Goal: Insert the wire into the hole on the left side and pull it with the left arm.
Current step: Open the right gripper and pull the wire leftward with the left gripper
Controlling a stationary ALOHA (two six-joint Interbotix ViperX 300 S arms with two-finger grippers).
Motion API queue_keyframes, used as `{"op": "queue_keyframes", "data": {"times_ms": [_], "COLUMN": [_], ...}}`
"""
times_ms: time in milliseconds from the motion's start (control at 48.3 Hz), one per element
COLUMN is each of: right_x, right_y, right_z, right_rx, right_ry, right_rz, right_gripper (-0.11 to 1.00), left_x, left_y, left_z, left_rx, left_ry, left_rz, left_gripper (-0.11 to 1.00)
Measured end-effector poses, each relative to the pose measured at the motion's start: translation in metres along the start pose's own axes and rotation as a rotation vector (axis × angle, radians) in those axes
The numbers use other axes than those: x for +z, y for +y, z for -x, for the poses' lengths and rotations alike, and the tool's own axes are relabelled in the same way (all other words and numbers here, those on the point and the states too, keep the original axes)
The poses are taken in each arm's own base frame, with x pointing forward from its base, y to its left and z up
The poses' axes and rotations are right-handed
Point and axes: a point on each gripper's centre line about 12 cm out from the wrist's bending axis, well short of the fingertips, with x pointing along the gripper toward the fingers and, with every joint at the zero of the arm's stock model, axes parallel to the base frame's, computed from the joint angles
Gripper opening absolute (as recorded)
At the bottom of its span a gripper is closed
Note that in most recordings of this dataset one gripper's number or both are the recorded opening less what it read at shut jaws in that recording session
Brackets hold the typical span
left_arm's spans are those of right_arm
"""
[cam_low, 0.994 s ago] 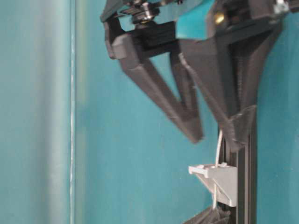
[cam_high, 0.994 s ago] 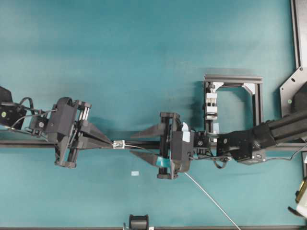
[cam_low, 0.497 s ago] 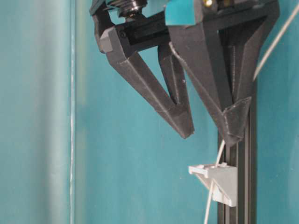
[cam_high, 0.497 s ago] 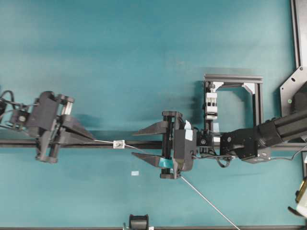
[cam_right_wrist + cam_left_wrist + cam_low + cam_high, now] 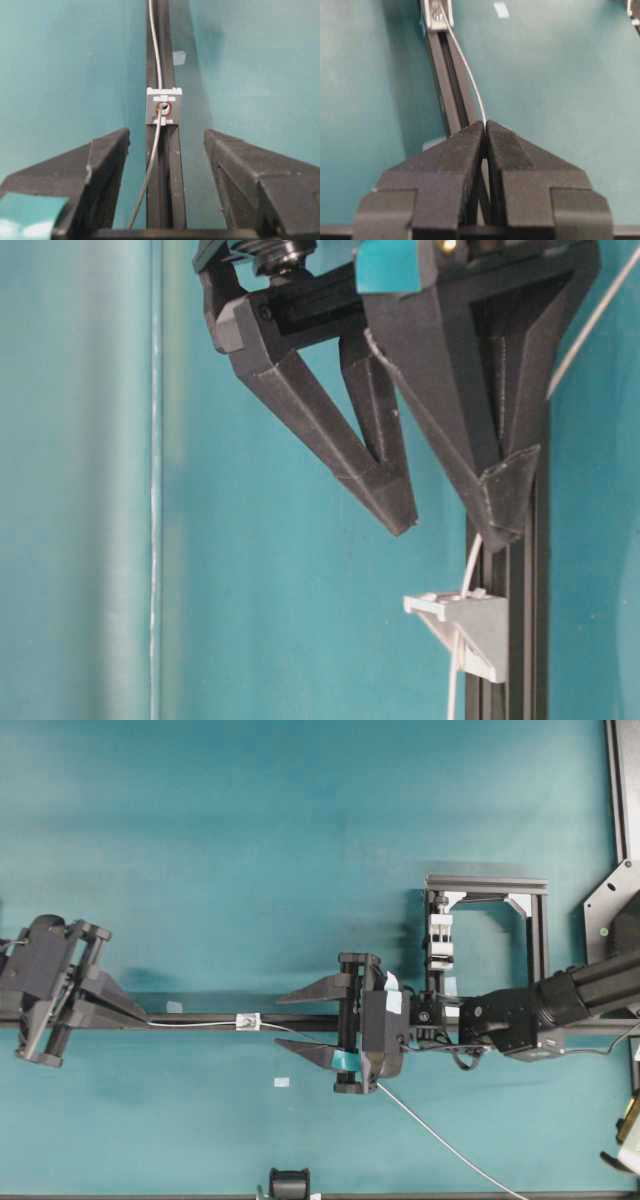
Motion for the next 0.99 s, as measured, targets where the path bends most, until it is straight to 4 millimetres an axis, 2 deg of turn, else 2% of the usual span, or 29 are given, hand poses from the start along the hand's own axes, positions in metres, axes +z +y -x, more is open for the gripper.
{"op": "queue_keyframes", "data": {"times_ms": [166,352,559,663,745,808,994], "right_x": [-0.001,0.0,-0.001,0.0,0.0,-0.001,-0.001], "right_y": [0.0,0.0,0.0,0.0,0.0,0.0,0.0], "right_z": [0.0,0.0,0.0,0.0,0.0,0.0,0.0], "right_rx": [-0.001,0.0,-0.001,0.0,0.0,0.0,0.0], "right_ry": [0.003,0.002,0.004,0.002,0.002,0.003,0.003], "right_rz": [0.0,-0.002,0.0,-0.002,0.0,-0.001,-0.001], "right_gripper": [0.67,0.67,0.67,0.67,0.67,0.67,0.67], "left_x": [-0.007,-0.006,-0.008,-0.006,-0.004,-0.003,-0.003], "left_y": [0.001,0.002,0.01,0.01,0.01,0.009,0.009], "left_z": [0.009,0.01,0.011,0.012,0.013,0.014,0.014], "left_rx": [0.001,0.002,0.039,0.037,0.035,0.033,0.033], "left_ry": [0.017,0.015,0.036,0.031,0.022,0.018,0.022], "left_rz": [0.0,0.015,0.129,0.139,0.139,0.138,0.132], "left_gripper": [-0.1,-0.1,-0.1,-0.05,0.04,0.16,0.69]}}
